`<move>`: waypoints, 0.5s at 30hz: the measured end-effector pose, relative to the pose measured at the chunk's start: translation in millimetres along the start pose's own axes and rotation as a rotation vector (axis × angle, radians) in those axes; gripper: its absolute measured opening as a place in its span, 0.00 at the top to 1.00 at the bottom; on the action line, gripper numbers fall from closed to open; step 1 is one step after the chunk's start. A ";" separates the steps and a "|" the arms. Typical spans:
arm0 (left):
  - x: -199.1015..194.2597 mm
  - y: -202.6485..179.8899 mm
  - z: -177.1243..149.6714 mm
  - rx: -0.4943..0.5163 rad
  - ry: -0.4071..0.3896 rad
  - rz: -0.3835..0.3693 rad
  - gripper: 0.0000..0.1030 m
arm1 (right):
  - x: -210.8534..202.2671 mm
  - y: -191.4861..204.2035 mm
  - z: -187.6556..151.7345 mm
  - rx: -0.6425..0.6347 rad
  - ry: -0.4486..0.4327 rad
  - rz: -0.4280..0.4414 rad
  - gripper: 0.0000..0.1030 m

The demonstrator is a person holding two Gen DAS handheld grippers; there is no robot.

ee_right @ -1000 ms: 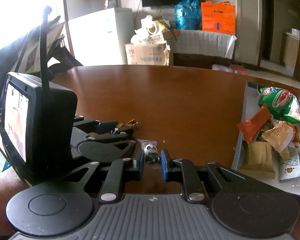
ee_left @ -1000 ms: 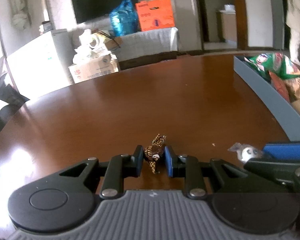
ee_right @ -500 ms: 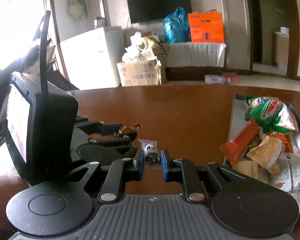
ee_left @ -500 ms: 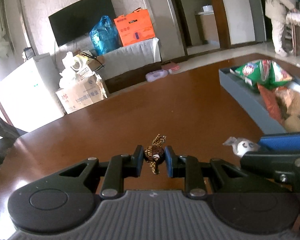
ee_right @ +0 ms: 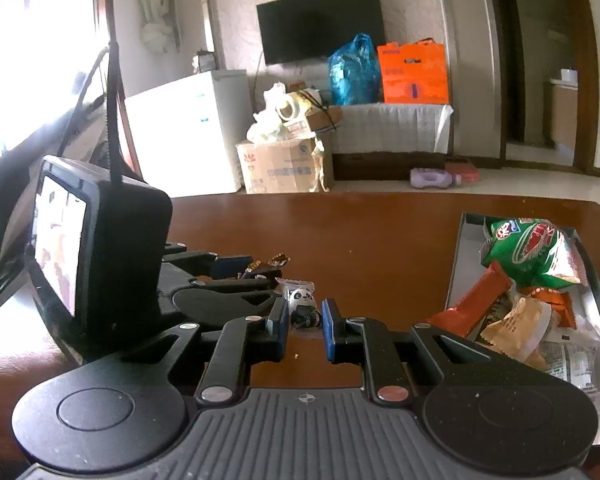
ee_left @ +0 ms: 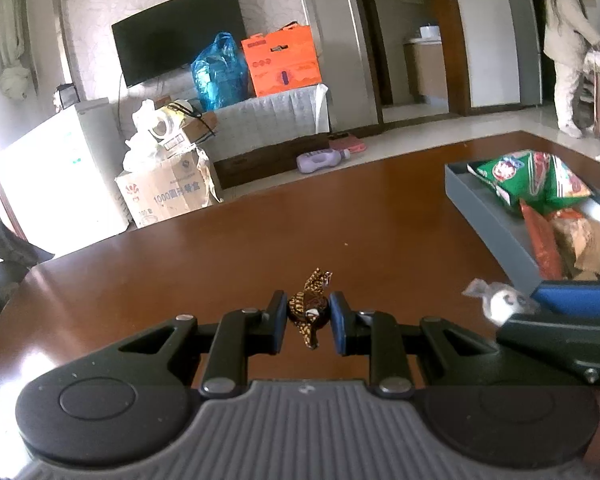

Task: Organize snacks
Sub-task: 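Lift both candies and move them toward the white box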

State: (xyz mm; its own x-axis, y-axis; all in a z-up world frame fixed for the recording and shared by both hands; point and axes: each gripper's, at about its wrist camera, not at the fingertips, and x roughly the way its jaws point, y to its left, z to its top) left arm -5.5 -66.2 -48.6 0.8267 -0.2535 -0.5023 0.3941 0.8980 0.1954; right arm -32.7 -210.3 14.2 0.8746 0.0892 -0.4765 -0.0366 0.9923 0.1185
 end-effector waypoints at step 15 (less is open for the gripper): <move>-3.2 -9.0 2.2 0.004 -0.018 -0.012 0.79 | -13.2 -2.1 -2.0 0.016 -0.018 -0.008 0.81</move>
State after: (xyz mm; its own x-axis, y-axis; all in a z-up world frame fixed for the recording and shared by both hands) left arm -10.8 -74.4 -46.9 0.8289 -0.2713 -0.4892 0.4061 0.8933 0.1927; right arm -45.1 -213.4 18.5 0.8835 0.0791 -0.4616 -0.0218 0.9915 0.1283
